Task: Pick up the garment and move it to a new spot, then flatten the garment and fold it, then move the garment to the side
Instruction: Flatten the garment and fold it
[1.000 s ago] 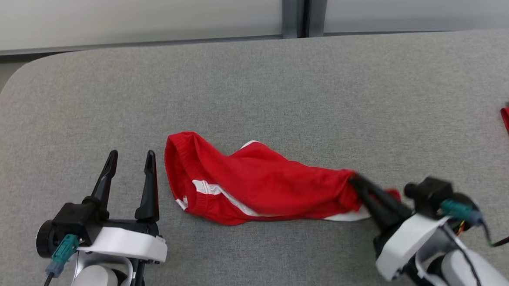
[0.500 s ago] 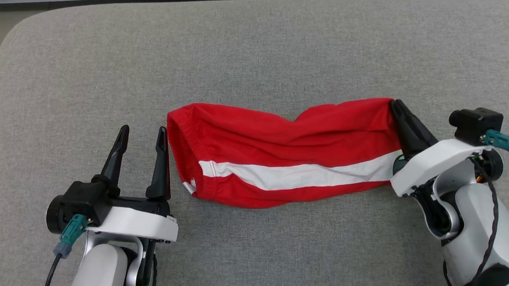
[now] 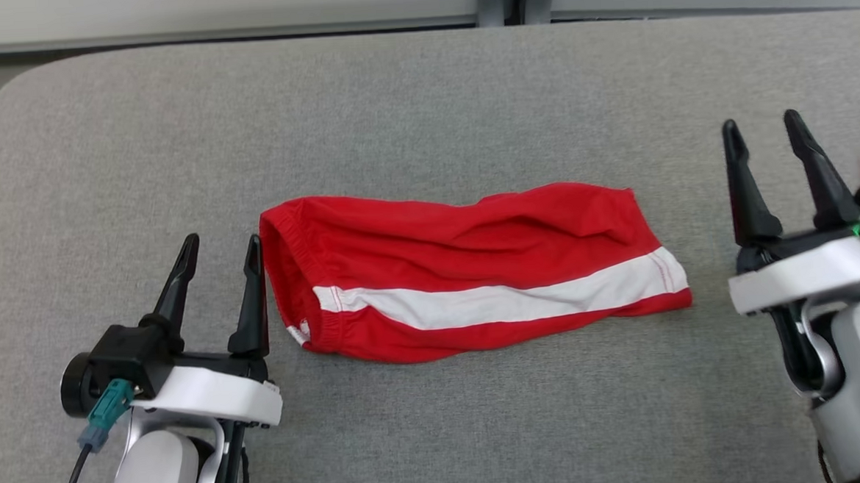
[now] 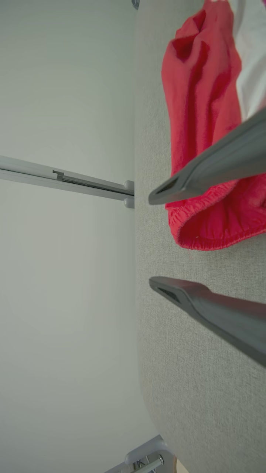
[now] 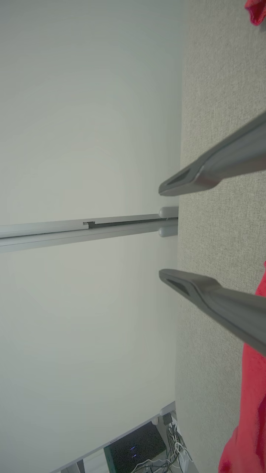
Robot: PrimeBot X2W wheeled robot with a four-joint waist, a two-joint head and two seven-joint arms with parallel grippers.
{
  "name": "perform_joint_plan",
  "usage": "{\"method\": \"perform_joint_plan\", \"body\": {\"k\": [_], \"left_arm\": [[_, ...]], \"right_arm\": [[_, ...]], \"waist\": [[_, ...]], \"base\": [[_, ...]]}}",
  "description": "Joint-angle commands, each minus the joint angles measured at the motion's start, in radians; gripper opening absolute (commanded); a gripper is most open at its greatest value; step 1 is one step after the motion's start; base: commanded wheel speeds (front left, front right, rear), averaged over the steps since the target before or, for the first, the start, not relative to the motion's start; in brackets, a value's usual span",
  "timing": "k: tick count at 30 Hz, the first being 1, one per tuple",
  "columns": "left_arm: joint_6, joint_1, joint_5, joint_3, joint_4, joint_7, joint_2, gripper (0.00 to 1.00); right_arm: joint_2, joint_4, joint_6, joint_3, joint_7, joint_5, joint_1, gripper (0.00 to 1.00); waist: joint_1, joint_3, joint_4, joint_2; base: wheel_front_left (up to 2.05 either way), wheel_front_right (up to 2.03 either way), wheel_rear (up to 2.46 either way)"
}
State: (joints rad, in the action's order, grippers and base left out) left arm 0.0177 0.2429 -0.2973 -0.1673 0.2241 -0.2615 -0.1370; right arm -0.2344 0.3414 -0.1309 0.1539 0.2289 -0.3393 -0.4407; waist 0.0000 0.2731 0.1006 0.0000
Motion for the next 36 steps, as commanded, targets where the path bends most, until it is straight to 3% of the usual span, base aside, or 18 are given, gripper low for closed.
{"method": "perform_joint_plan", "body": {"k": [1, 7, 17, 36], "left_arm": [[0.004, -0.016, 0.008, 0.009, 0.001, -0.004, -0.006, 1.00], [-0.004, -0.079, 0.013, 0.023, -0.005, -0.005, -0.015, 1.00], [-0.027, -0.196, 0.005, 0.026, -0.030, 0.016, -0.032, 1.00], [-0.041, -0.214, -0.009, 0.007, -0.074, 0.049, -0.038, 1.00]], "right_arm": [[-0.009, -0.018, 0.000, -0.009, 0.006, 0.011, 0.034, 1.00], [-0.006, -0.122, 0.000, -0.045, -0.044, 0.036, 0.177, 1.00], [0.070, -0.268, 0.000, -0.065, -0.147, 0.063, 0.412, 1.00], [0.093, -0.354, 0.000, -0.081, -0.213, 0.090, 0.462, 1.00]], "waist": [[0.0000, -0.030, -0.021, 0.0000], [0.0000, -0.100, -0.048, 0.0000], [0.0000, -0.186, -0.071, 0.0000], [0.0000, -0.194, -0.078, 0.0000]], "base": [[0.00, 0.00, 0.00], [0.00, 0.00, 0.00], [0.00, 0.00, 0.00], [0.00, 0.00, 0.00]]}}
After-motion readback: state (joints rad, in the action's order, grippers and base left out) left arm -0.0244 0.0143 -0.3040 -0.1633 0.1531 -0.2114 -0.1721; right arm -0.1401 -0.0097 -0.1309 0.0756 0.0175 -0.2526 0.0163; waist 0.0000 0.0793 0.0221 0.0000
